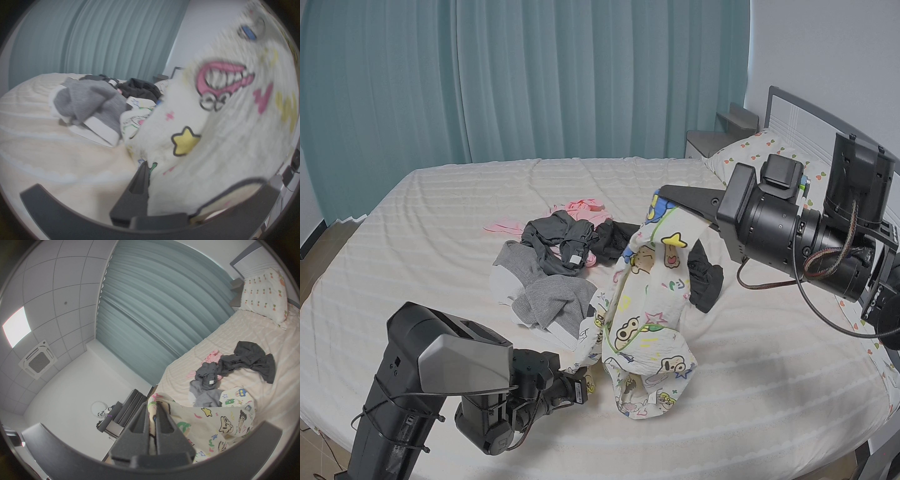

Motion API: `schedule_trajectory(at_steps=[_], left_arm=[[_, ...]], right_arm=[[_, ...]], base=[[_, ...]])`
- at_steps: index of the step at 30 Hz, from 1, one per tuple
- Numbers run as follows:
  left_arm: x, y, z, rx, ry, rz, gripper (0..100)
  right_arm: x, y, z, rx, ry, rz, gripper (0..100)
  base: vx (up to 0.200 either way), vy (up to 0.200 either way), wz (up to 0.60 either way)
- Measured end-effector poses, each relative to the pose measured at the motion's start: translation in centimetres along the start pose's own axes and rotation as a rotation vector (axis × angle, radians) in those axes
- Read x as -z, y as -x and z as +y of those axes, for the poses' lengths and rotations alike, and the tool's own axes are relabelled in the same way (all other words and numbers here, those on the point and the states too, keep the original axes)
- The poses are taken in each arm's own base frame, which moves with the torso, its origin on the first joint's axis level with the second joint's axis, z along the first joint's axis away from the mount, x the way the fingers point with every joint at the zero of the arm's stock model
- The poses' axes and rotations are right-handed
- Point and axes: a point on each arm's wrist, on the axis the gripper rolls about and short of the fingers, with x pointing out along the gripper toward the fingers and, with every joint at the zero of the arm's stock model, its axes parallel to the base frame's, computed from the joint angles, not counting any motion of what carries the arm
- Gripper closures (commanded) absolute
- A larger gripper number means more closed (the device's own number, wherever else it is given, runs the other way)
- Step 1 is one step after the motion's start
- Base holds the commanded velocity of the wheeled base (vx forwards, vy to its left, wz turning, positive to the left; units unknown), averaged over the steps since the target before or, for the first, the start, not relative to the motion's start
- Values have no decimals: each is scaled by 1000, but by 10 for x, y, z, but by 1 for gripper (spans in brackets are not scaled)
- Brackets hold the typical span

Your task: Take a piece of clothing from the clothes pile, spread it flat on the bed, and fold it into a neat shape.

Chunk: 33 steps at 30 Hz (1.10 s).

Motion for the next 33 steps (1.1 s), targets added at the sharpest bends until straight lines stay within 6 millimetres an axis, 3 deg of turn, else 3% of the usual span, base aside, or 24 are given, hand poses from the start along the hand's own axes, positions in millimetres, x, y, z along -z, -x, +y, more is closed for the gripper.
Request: schedule_trajectory(at_steps=[7,12,17,25,30,33], left_arm=[[-53,19,-3,-49,41,-166,100],[-105,43,-13,-57,60,-341,100],[-147,69,-25,-60,20,-495,100],[-210,112,-43,-34,15,-704,100],[-227,141,-54,-7,20,-754,100],[-224,152,-56,1,19,-744,100]], right_arm=[[-14,14,-35,133,-9,-60,100],[-29,25,-65,248,-12,-124,100],[-51,29,-80,296,5,-233,100],[-88,28,-59,253,94,-410,100],[-95,33,-39,191,140,-462,100],[-87,36,-36,184,140,-442,100]], base=[[0,0,0],[0,0,0],[0,0,0],[0,0,0],[0,0,0],[0,0,0]])
